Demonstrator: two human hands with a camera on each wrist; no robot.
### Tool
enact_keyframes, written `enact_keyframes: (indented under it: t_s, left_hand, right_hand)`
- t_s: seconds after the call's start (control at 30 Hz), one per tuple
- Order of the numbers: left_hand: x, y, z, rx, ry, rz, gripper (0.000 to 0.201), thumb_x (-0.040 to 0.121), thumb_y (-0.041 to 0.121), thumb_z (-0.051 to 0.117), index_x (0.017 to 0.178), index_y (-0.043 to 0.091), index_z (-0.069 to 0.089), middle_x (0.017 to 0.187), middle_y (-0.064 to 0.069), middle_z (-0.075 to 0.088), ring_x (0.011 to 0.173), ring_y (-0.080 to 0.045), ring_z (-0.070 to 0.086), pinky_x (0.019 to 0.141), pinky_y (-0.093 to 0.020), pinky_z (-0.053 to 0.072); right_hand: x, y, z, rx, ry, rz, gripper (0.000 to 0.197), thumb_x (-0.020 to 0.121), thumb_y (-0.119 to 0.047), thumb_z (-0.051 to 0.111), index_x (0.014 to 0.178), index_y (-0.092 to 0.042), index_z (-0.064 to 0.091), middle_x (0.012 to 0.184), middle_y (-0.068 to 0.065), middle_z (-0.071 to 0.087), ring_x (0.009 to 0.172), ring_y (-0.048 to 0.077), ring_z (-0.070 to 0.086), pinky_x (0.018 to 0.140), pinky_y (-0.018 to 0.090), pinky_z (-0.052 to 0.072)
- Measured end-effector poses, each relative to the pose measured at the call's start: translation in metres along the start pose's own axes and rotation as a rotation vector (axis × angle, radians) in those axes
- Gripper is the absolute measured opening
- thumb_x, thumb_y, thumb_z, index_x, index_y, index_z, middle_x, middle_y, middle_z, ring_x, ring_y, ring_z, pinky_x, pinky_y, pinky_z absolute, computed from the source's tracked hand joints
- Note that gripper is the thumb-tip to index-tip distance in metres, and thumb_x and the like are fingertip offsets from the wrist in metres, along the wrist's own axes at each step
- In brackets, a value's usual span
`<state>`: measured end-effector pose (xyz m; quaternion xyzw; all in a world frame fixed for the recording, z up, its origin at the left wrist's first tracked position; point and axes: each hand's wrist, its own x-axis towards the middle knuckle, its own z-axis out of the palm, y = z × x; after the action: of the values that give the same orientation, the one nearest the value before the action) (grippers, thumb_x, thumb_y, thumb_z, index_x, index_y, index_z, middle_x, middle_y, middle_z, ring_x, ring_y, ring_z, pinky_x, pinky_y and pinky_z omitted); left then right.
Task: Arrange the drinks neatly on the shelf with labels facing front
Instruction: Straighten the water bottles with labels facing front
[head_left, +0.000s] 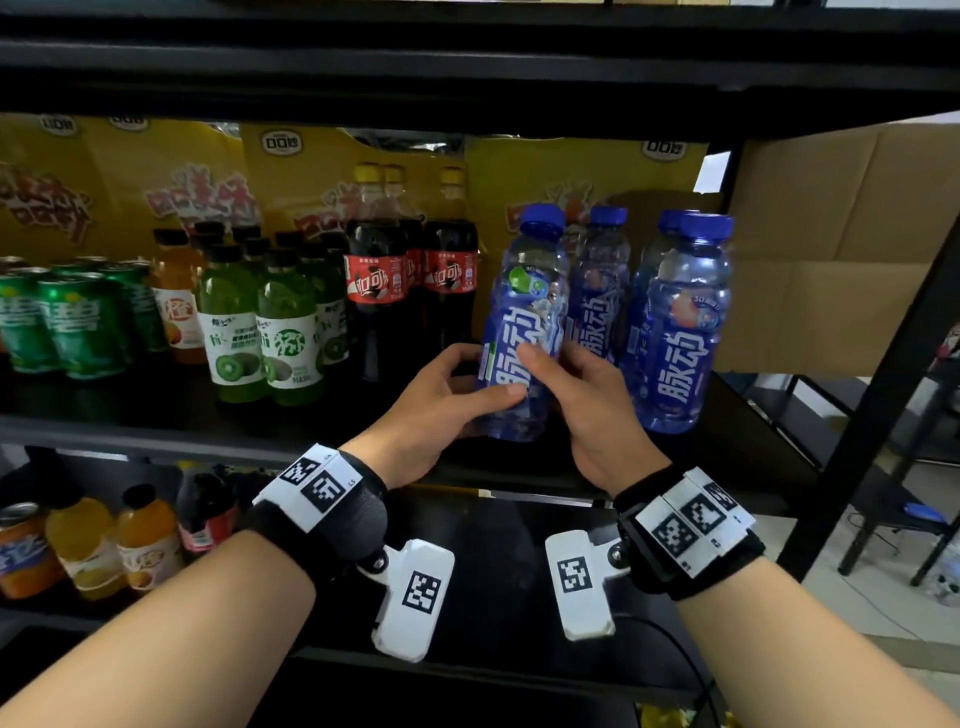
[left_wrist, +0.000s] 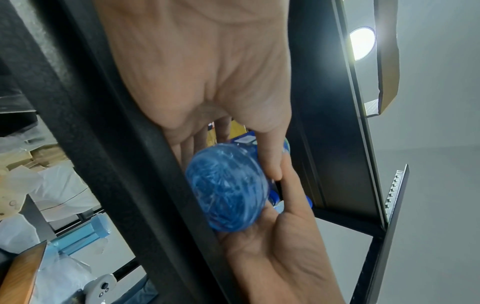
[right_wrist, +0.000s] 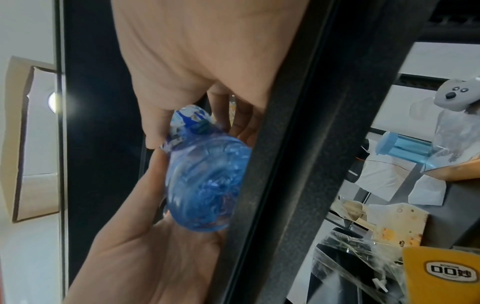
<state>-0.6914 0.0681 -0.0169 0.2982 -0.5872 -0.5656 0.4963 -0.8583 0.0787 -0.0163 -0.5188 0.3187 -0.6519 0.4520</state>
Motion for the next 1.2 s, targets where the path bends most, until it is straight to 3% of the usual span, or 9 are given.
enact_keyframes:
  t_s: [0.13, 0.23, 0.33, 0.4, 0.67, 0.8, 0.9, 1.0, 1.2]
  left_hand:
    - [0.003, 0.000, -0.002, -0.009, -0.006, -0.024, 0.071, 0.072, 0.029, 0.087, 0.133, 0.013, 0.056, 0.113, -0.009, 0.077, 0.101, -0.024, 0.076, 0.078, -0.031, 0.061]
    - [0.004, 0.002, -0.004, -0.010, -0.040, -0.092, 0.045, 0.085, 0.033, 0.075, 0.126, 0.018, 0.066, 0.115, -0.006, 0.077, 0.095, -0.021, 0.075, 0.083, -0.032, 0.060]
    - [0.006, 0.001, -0.007, -0.040, -0.067, -0.119, 0.028, 0.086, 0.026, 0.073, 0.113, 0.016, 0.074, 0.110, -0.010, 0.078, 0.088, -0.021, 0.075, 0.075, -0.028, 0.061]
    - [0.006, 0.000, -0.007, -0.027, -0.049, -0.094, 0.039, 0.083, 0.029, 0.074, 0.118, 0.014, 0.072, 0.114, -0.011, 0.077, 0.092, -0.023, 0.075, 0.078, -0.032, 0.061]
    - [0.002, 0.000, -0.005, -0.029, 0.037, 0.008, 0.055, 0.080, 0.046, 0.074, 0.124, 0.018, 0.059, 0.112, -0.007, 0.077, 0.095, -0.024, 0.076, 0.073, -0.033, 0.061]
    - [0.002, 0.004, -0.003, -0.026, 0.006, -0.023, 0.047, 0.086, 0.050, 0.072, 0.128, 0.031, 0.060, 0.117, -0.001, 0.076, 0.099, -0.023, 0.075, 0.079, -0.035, 0.060]
    - [0.004, 0.004, -0.003, -0.015, -0.048, -0.042, 0.056, 0.085, 0.041, 0.066, 0.139, 0.041, 0.052, 0.125, -0.003, 0.073, 0.109, -0.027, 0.073, 0.093, -0.040, 0.059]
    - [0.005, 0.004, -0.005, -0.059, -0.083, -0.044, 0.064, 0.083, 0.028, 0.070, 0.142, 0.040, 0.048, 0.123, -0.010, 0.074, 0.105, -0.035, 0.074, 0.087, -0.042, 0.061]
    - [0.005, -0.001, -0.011, -0.061, -0.080, 0.016, 0.070, 0.083, 0.023, 0.079, 0.143, 0.043, 0.049, 0.121, -0.009, 0.074, 0.106, -0.031, 0.074, 0.084, -0.037, 0.061]
  right_hand:
    - [0.001, 0.002, -0.004, 0.033, 0.060, -0.022, 0.050, 0.073, -0.034, 0.082, 0.116, -0.010, 0.074, 0.113, 0.010, 0.078, 0.110, 0.028, 0.073, 0.094, 0.040, 0.060]
    - [0.003, 0.002, -0.006, 0.072, 0.087, -0.012, 0.057, 0.072, -0.034, 0.082, 0.120, -0.006, 0.071, 0.114, 0.013, 0.077, 0.107, 0.028, 0.074, 0.091, 0.039, 0.061]
    - [0.007, 0.004, -0.008, 0.059, 0.132, 0.006, 0.035, 0.086, -0.026, 0.078, 0.115, -0.007, 0.072, 0.110, 0.013, 0.078, 0.101, 0.025, 0.075, 0.084, 0.036, 0.060]
    - [0.006, 0.003, -0.008, 0.042, 0.124, 0.013, 0.027, 0.086, -0.028, 0.077, 0.107, -0.011, 0.075, 0.105, 0.010, 0.079, 0.096, 0.021, 0.076, 0.079, 0.033, 0.060]
    - [-0.002, 0.003, -0.002, -0.108, -0.010, -0.079, 0.066, 0.064, -0.045, 0.089, 0.121, -0.014, 0.074, 0.113, 0.005, 0.078, 0.108, 0.021, 0.074, 0.094, 0.040, 0.061]
    - [-0.003, 0.002, -0.005, -0.029, 0.013, -0.082, 0.052, 0.074, -0.034, 0.082, 0.120, -0.012, 0.073, 0.114, 0.008, 0.078, 0.111, 0.029, 0.073, 0.093, 0.045, 0.060]
    - [-0.002, 0.001, -0.006, 0.082, 0.024, -0.055, 0.041, 0.088, -0.027, 0.073, 0.124, -0.009, 0.071, 0.117, 0.010, 0.077, 0.107, 0.026, 0.074, 0.081, 0.035, 0.062]
    - [0.000, 0.000, -0.006, 0.089, 0.044, -0.021, 0.023, 0.101, -0.019, 0.063, 0.119, -0.012, 0.073, 0.114, 0.009, 0.078, 0.103, 0.021, 0.075, 0.078, 0.028, 0.060]
    - [0.000, -0.001, -0.002, 0.008, -0.019, 0.003, 0.035, 0.090, -0.035, 0.070, 0.120, -0.018, 0.074, 0.113, 0.002, 0.079, 0.103, 0.015, 0.075, 0.078, 0.024, 0.059]
